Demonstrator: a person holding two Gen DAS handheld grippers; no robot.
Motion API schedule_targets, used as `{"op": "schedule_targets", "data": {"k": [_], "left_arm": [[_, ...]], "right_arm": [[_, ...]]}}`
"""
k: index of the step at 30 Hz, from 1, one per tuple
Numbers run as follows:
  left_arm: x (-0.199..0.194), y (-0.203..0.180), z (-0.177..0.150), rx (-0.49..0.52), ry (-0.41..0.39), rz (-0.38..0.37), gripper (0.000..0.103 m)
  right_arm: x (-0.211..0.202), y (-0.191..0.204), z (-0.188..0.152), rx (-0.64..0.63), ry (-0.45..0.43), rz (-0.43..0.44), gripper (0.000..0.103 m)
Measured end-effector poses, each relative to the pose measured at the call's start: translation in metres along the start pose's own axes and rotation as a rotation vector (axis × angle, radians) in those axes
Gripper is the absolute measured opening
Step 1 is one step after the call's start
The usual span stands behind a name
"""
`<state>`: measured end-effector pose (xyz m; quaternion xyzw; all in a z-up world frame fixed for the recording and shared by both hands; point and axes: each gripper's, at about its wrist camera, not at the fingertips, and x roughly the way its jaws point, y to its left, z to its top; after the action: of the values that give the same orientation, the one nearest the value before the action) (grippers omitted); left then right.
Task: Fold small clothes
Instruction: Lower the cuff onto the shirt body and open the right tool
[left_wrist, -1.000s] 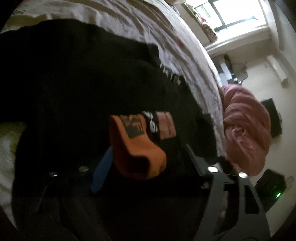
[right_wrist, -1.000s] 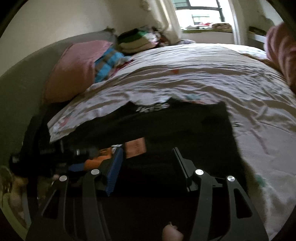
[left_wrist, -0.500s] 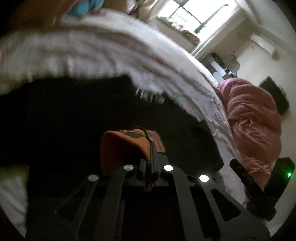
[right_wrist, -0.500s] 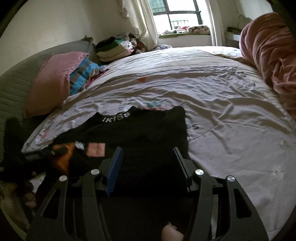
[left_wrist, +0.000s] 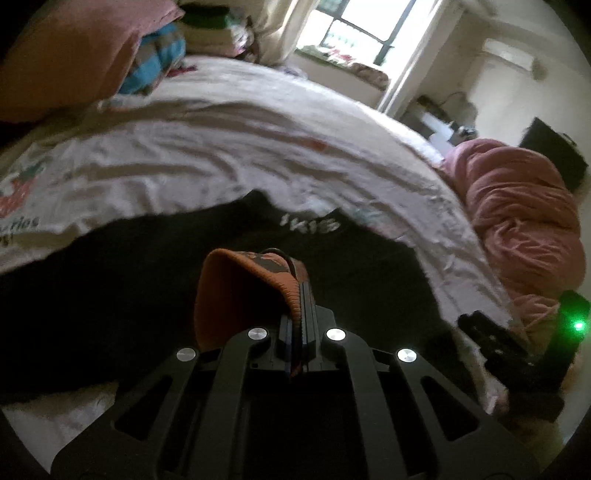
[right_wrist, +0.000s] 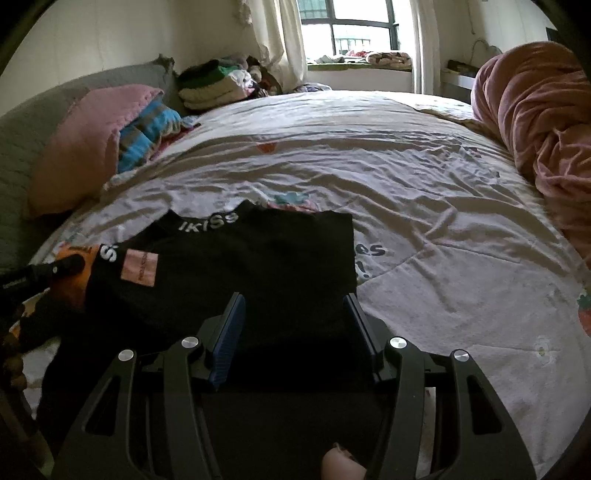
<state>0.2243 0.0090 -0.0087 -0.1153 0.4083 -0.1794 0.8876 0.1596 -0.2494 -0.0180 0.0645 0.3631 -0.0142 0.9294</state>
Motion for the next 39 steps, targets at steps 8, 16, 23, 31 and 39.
{"op": "schedule_targets", "data": {"k": [8, 16, 23, 31, 39], "left_arm": [[0.002, 0.017, -0.008, -0.038, 0.044, 0.045, 0.000], [-0.019, 0.031, -0.005, -0.076, 0.003, 0.120, 0.000], [-0.001, 0.023, -0.013, -0.074, 0.078, 0.056, 0.000], [0.039, 0.036, -0.043, -0.095, 0.209, 0.132, 0.003], [0.031, 0.036, -0.049, -0.083, 0.189, 0.141, 0.003]], "right_arm": [[0.012, 0.010, 0.005, -0.036, 0.028, 0.010, 0.053], [0.025, 0.032, 0.008, -0.102, 0.059, 0.034, 0.053], [0.041, 0.044, 0.002, -0.162, 0.121, 0.041, 0.053], [0.060, 0.020, -0.010, -0.086, 0.215, 0.022, 0.053], [0.063, 0.011, -0.018, -0.039, 0.237, 0.033, 0.055]]}}
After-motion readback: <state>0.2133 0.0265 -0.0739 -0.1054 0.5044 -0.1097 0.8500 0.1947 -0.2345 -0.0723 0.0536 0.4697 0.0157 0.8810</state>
